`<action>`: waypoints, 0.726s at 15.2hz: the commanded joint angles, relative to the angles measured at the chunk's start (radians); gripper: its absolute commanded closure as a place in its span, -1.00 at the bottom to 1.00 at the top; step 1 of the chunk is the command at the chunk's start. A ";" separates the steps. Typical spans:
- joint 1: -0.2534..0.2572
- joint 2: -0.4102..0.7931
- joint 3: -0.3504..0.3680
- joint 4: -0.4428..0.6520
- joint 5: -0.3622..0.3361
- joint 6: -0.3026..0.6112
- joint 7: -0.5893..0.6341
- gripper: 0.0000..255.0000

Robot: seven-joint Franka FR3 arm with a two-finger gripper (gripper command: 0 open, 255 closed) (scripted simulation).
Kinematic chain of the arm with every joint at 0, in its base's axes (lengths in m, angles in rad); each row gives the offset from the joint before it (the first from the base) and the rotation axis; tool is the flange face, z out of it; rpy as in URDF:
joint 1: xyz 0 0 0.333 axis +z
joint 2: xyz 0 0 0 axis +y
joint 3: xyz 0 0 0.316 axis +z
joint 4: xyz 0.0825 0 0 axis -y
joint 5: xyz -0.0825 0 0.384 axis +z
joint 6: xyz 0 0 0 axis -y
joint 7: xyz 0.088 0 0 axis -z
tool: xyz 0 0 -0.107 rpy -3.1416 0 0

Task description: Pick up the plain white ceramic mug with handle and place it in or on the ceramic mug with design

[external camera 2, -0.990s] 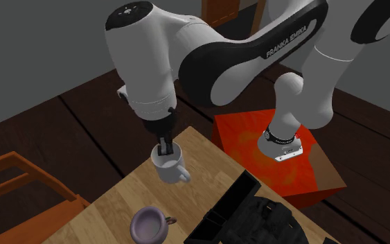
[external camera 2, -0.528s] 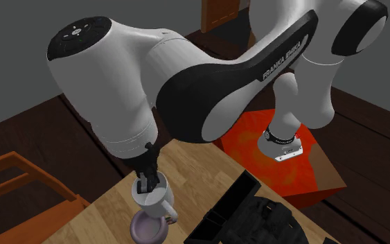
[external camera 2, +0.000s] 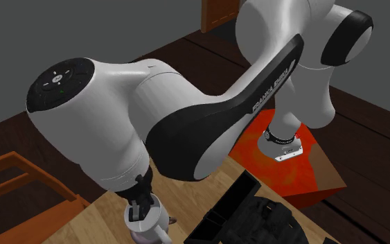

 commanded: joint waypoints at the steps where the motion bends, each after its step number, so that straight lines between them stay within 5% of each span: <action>1: -0.002 0.002 -0.001 -0.026 0.000 0.028 -0.002 1.00; 11: -0.004 0.015 -0.004 -0.143 -0.005 0.157 -0.003 1.00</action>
